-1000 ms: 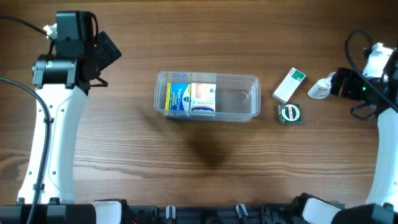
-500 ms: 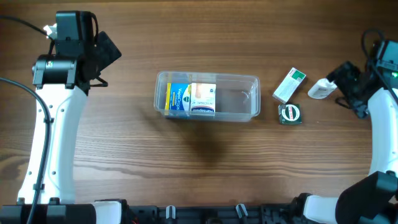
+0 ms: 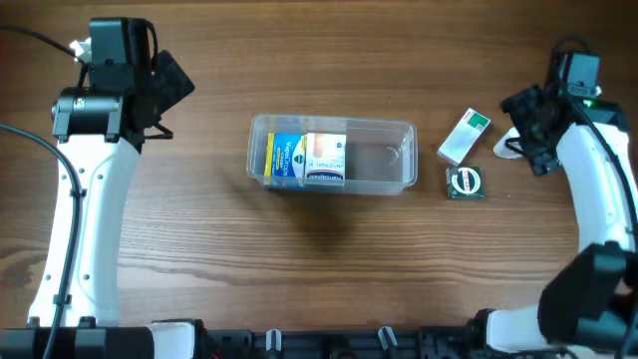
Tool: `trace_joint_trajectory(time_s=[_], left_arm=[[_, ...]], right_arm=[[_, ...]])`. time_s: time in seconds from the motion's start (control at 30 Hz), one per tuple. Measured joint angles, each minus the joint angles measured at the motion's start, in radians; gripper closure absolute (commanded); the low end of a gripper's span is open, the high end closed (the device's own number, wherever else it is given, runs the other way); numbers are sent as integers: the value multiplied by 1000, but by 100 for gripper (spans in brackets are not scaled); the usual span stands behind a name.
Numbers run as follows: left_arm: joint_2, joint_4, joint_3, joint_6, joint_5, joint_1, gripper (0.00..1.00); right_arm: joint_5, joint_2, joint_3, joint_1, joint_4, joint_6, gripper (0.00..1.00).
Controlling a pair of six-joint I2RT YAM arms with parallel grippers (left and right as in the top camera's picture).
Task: Pack container
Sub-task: 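Lower the right gripper over the white spray bottle and grasp it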
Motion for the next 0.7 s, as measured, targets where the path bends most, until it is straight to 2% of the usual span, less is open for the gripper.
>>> trace_joint_trajectory(time_s=[0.3,0.5,0.7], left_arm=[[0,0,0,0,0,0,0],[0,0,0,0,0,0,0],[0,0,0,0,0,0,0]], right_arm=[[2,113,0,0,37,16,1],[3,113,0,0,51,1,12],[25,113,0,0,52,-23,18]])
